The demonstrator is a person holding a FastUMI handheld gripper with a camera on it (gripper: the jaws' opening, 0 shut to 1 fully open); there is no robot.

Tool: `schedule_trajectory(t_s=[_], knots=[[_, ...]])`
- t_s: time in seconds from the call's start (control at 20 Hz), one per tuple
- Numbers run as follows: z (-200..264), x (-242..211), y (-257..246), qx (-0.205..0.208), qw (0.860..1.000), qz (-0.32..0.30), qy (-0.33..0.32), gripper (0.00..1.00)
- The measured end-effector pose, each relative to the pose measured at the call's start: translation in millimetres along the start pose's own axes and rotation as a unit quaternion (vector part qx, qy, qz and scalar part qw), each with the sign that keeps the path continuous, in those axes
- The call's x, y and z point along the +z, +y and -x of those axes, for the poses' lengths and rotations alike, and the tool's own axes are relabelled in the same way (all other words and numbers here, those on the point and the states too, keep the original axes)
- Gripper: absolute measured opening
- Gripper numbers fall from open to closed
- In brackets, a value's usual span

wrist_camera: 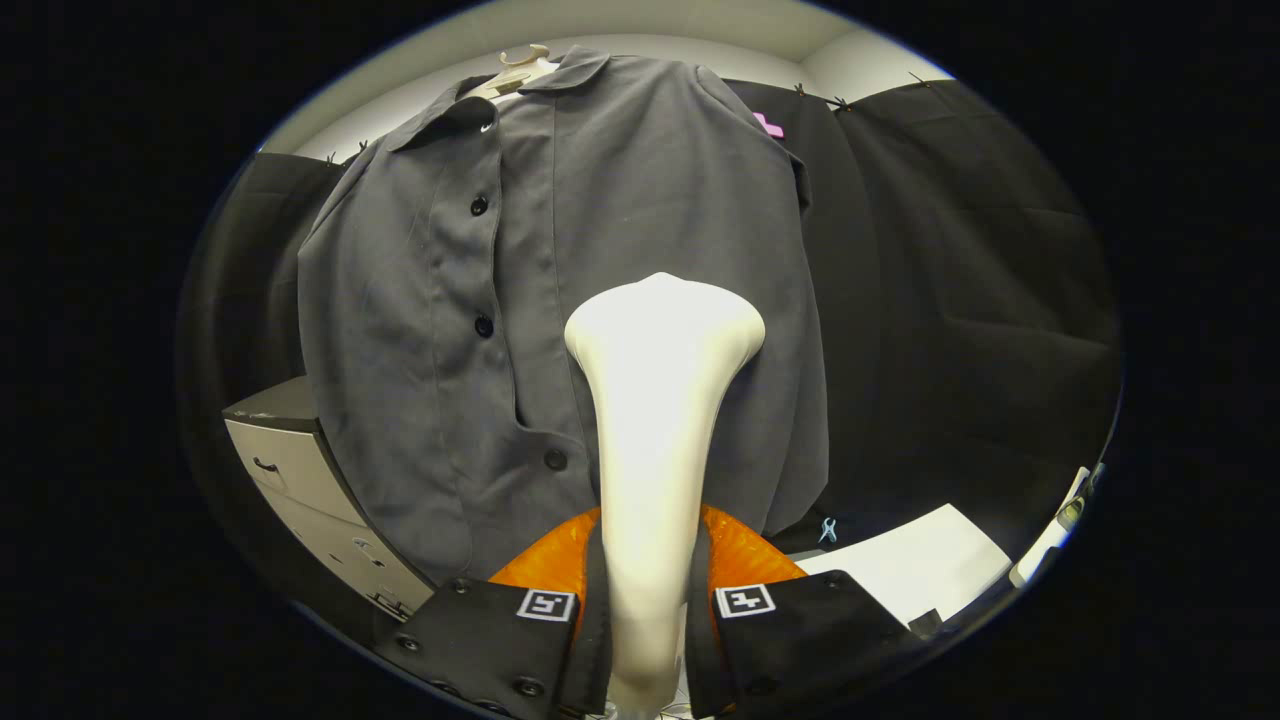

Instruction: Iron the clothes twice with a garment steamer, once on the left side and once on the right side.

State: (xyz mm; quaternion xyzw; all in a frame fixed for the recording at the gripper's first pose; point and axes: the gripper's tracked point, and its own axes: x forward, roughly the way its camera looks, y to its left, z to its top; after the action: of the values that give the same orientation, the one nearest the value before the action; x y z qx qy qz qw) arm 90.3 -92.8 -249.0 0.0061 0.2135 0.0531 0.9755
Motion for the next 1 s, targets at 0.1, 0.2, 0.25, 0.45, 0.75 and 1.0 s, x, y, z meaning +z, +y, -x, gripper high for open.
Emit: schedule_trajectory(t_s=[0.1, 0.2, 0.25, 0.45, 0.75, 1.0], knots=[[-2, -11, -2, 0.001, 1.000, -0.002, 0.006, 0.37], [-1, -22, -4, 0.000, 1.000, -0.001, 0.012, 0.37], [-2, -27, -5, 0.000, 1.000, -0.001, 0.016, 0.37], [-4, -48, -10, 0.000, 1.000, -0.009, 0.029, 0.37], [-2, -68, -14, -0.005, 0.999, -0.010, 0.044, 0.37], [13, -57, -13, -0.012, 0.999, -0.015, 0.029, 0.37]])
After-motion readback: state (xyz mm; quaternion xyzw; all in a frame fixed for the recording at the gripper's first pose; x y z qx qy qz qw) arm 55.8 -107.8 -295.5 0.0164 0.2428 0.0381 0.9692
